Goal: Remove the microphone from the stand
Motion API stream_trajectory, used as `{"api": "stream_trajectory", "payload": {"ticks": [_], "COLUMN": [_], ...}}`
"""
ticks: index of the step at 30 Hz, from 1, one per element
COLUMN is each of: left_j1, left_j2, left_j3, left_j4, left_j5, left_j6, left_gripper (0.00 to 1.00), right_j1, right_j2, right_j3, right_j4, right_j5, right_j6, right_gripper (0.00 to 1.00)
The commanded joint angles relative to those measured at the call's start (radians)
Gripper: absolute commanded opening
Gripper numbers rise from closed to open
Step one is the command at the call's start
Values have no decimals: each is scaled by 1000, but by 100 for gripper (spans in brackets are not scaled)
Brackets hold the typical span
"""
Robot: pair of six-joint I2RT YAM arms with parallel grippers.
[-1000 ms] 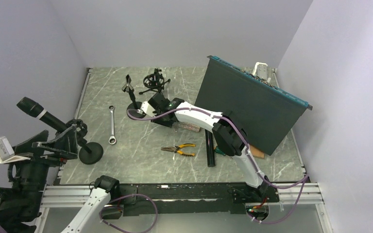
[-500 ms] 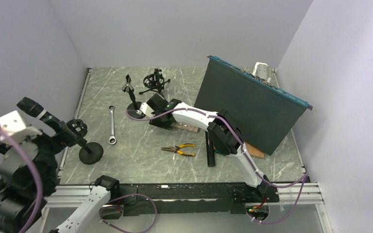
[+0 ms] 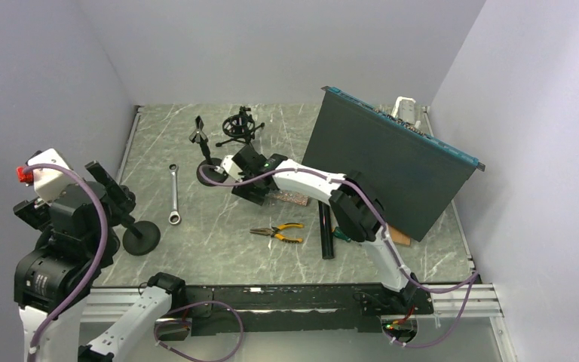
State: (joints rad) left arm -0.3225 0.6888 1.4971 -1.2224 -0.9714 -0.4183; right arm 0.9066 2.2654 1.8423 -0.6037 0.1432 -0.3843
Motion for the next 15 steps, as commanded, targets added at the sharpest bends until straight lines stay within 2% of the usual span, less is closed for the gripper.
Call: {"api": "stream_trajectory", "payload": {"ticks": [1,5,10,15], "left_j1": [-3,0,25,100], "left_j2": [-6,-31,-34,-29], "left_j3": [-60,-154,-227,-288], "left_j4": [35,161,304,425], "left_j5": [-154,-236,-290,-223], "left_j6": [-71,-63,13,82], "left_gripper": [99,99,99,98], "right_j1": [-4,-4,-4,-4], "right_j2": [-241,-433,-614,-765], "right_j3": [-127,-297,-407,-486], "right_j4": [133,251,320,353], "right_j5": [-53,-179,-297,-339], "right_j6": [77,136,186,237], "right_gripper": [78,80,81,82]}}
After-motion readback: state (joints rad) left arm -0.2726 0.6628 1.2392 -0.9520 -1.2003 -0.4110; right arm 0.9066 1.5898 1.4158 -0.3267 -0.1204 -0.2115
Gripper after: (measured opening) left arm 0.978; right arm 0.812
